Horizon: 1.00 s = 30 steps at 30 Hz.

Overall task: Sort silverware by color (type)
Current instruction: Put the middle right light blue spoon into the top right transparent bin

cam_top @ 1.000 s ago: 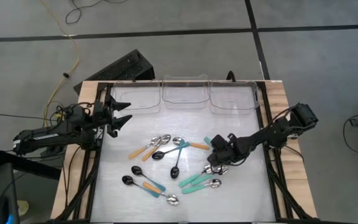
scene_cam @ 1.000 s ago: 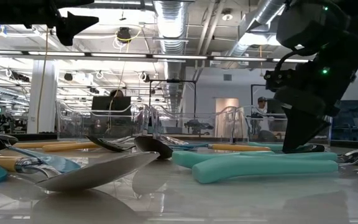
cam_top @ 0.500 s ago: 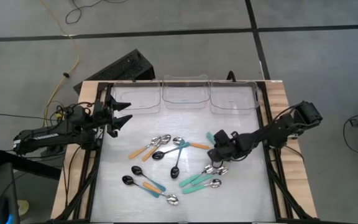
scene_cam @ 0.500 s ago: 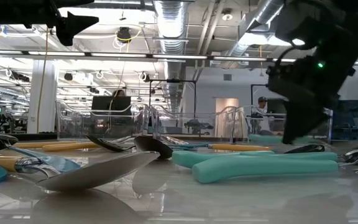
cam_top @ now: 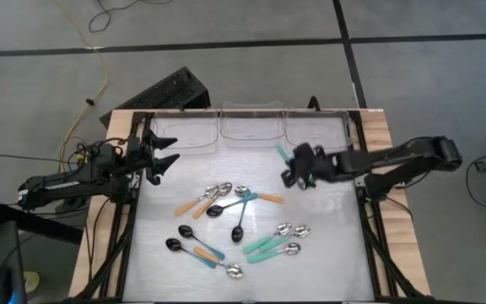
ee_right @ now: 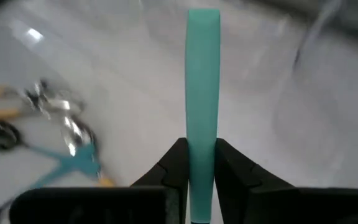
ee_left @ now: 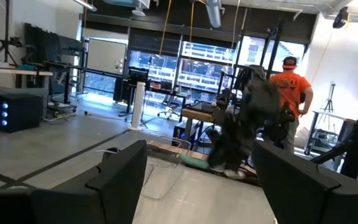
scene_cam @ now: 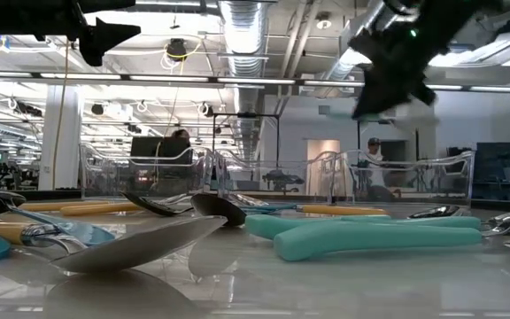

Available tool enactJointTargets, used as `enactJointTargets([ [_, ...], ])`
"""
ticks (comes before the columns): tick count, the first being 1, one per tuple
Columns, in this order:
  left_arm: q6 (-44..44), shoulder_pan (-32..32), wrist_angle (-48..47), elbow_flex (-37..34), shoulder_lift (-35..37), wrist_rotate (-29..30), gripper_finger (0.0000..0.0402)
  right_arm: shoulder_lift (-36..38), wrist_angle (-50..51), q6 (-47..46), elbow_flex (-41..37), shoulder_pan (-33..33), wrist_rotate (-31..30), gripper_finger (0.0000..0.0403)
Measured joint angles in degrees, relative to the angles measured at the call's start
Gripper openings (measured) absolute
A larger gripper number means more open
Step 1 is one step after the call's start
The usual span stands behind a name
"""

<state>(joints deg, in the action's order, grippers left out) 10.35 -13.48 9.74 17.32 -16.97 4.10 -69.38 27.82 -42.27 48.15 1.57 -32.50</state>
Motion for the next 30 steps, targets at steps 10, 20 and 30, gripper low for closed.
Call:
enactJointTargets([
  [10,-0.01,-0.01,-0.27,0.0,0.0,1.77,0.0277,4.19,3.14,38.67,5.8,-20.72,-0.71,0.0076],
  [20,-0.02,0.0,-1.04,0.0,0.0,2.64,0.0277,-0.37,9.98,64.06,5.8,-34.31,4.99,0.0076],
  [30,-0.02,-0.01,-1.81,0.0,0.0,2.83,0.0277,-7.23,8.64,71.29,3.8,-45.57,16.91,0.0076],
])
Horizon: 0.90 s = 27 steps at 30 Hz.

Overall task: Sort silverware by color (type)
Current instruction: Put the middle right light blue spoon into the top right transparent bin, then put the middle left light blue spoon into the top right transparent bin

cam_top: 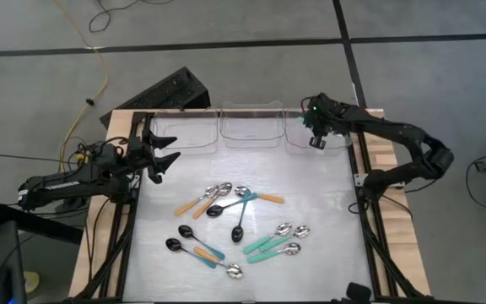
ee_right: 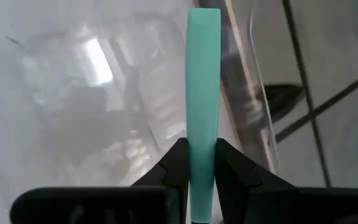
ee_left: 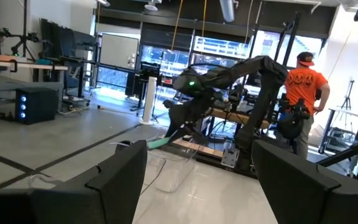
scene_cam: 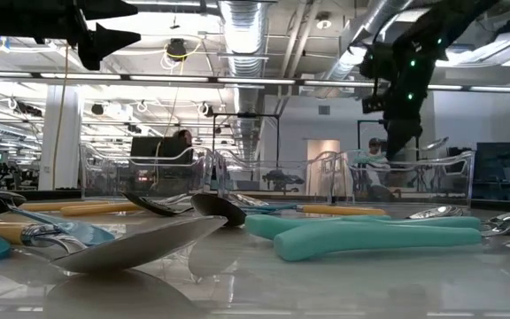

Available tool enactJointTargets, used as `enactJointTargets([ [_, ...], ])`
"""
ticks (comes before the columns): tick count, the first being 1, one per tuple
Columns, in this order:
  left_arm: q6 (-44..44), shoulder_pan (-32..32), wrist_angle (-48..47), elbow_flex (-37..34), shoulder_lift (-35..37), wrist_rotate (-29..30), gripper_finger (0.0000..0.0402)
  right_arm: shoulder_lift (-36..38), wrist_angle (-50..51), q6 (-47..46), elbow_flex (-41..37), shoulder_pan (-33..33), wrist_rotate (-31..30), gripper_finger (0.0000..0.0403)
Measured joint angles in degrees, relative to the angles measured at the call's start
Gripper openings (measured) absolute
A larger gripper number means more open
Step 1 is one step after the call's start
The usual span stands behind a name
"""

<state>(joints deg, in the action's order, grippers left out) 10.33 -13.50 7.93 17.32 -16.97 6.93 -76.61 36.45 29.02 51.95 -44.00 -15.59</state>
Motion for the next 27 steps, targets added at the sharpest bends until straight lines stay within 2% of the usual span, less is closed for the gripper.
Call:
enactJointTargets([
  [5,0.09,0.0,0.01,0.0,0.0,0.01,0.0277,-2.51,-1.76,0.62,-0.01,-5.48,8.91,0.0076],
  [9,0.09,0.01,0.04,0.0,0.0,1.14,0.0277,-5.36,-2.9,1.48,0.01,-8.04,11.35,0.0076],
  [15,1.43,0.02,0.06,0.0,-0.02,1.49,0.0277,-10.64,-2.98,2.01,0.02,-9.29,11.32,0.0119],
  [20,1.51,0.0,0.06,0.0,0.0,1.49,0.0277,-12.72,-4.43,2.51,0.03,-9.25,11.24,0.0126],
  [27,1.51,0.0,0.08,0.0,-0.02,1.49,0.0277,-8.85,-6.2,-0.05,2.63,-7.99,9.22,0.0137],
])
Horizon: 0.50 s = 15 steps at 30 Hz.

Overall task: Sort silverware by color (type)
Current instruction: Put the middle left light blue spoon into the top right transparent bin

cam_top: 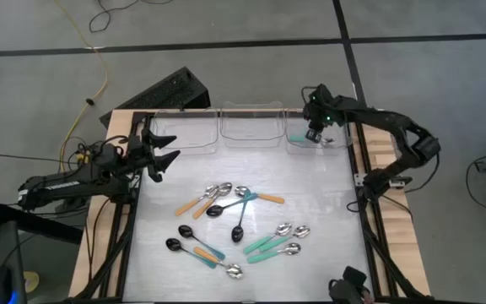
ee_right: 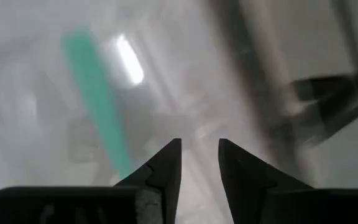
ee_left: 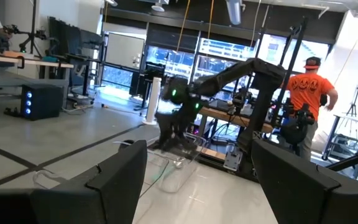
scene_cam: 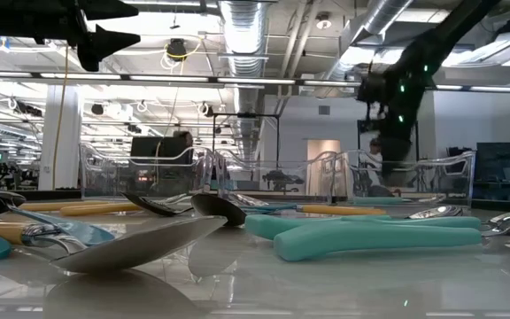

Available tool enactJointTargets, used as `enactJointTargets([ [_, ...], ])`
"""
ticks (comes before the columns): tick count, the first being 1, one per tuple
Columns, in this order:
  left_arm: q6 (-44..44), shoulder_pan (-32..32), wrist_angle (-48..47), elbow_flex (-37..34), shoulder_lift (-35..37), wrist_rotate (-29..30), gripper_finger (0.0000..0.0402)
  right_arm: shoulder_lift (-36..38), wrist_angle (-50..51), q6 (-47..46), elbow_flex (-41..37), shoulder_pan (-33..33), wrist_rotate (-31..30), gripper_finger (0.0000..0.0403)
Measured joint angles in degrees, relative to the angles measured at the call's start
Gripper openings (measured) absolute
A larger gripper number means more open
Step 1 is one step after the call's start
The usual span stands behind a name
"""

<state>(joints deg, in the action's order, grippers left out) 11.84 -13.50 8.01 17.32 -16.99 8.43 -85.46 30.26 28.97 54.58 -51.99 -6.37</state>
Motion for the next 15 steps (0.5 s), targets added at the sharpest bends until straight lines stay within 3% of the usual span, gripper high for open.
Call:
enactJointTargets([
  [7,0.26,0.0,0.0,0.0,0.02,0.0,0.0277,9.26,0.24,-10.34,7.0,3.09,2.52,0.0186],
  [15,0.24,0.0,0.0,0.0,0.02,0.0,0.0277,19.01,3.2,-20.93,8.55,12.83,18.92,0.0246],
])
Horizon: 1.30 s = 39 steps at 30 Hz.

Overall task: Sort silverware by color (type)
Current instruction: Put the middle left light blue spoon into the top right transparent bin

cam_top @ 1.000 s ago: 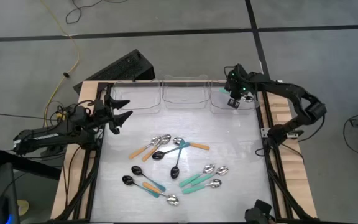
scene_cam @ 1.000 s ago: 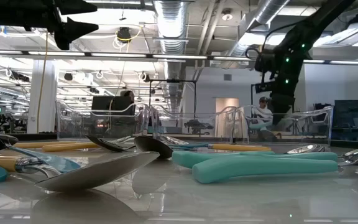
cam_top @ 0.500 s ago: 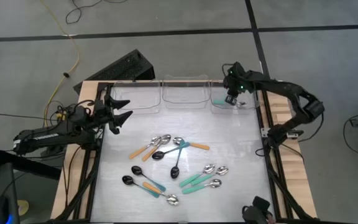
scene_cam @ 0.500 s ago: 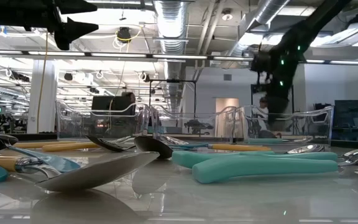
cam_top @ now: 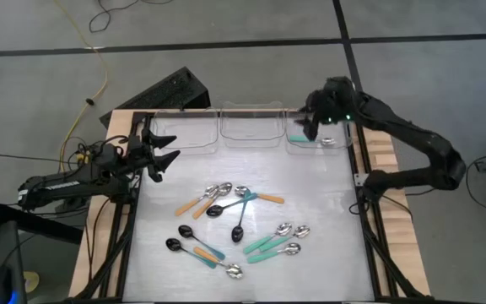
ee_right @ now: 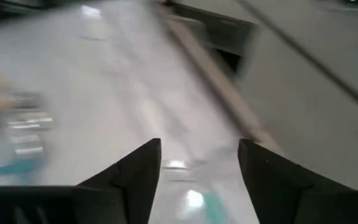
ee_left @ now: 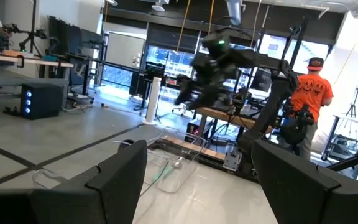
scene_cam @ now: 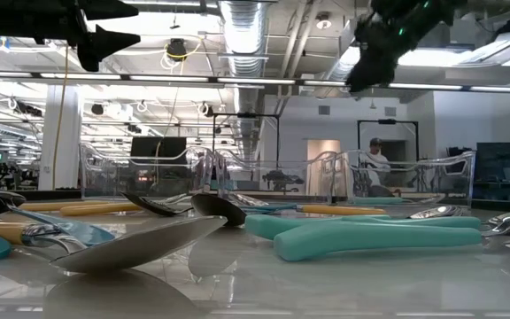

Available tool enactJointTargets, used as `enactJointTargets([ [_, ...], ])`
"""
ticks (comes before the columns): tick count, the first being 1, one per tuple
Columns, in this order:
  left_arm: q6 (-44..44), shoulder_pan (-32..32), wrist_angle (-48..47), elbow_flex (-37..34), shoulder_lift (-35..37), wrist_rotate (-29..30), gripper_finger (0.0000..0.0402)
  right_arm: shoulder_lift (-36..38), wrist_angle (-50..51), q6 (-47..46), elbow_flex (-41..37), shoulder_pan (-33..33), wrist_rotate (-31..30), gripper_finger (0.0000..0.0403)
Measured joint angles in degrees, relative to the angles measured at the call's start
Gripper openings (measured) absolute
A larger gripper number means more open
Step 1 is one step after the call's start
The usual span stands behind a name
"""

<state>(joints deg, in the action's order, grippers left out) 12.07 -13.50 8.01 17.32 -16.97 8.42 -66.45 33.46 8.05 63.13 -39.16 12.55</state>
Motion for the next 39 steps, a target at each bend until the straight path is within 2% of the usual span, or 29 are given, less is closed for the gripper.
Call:
enactJointTargets([
  [7,-0.22,0.02,-0.02,0.0,0.0,-0.02,0.0277,0.46,2.21,-7.09,0.0,19.86,0.25,0.025],
  [10,-0.2,0.0,-0.17,0.0,0.0,-0.02,0.0277,-1.91,1.76,-7.6,0.0,28.7,-3.99,0.025],
  [14,-0.05,0.01,-1.55,0.0,0.0,-0.02,0.0277,-5.94,1.15,-8.64,-0.02,37.13,-10.35,0.0249],
  [20,0.72,0.0,-4.31,0.0,-0.02,-0.17,0.0277,-12.84,0.53,-15.38,-0.05,44.99,-12.5,0.0249],
  [33,0.83,0.0,-4.66,0.0,-0.02,-0.26,0.0277,-27.16,-5.94,-15.75,-0.57,58.19,-15.15,0.0249],
  [39,1.06,0.01,-4.69,0.0,-0.02,-0.33,0.0277,-31.55,-6.85,-16.03,-0.52,60.56,-17.42,0.0249],
])
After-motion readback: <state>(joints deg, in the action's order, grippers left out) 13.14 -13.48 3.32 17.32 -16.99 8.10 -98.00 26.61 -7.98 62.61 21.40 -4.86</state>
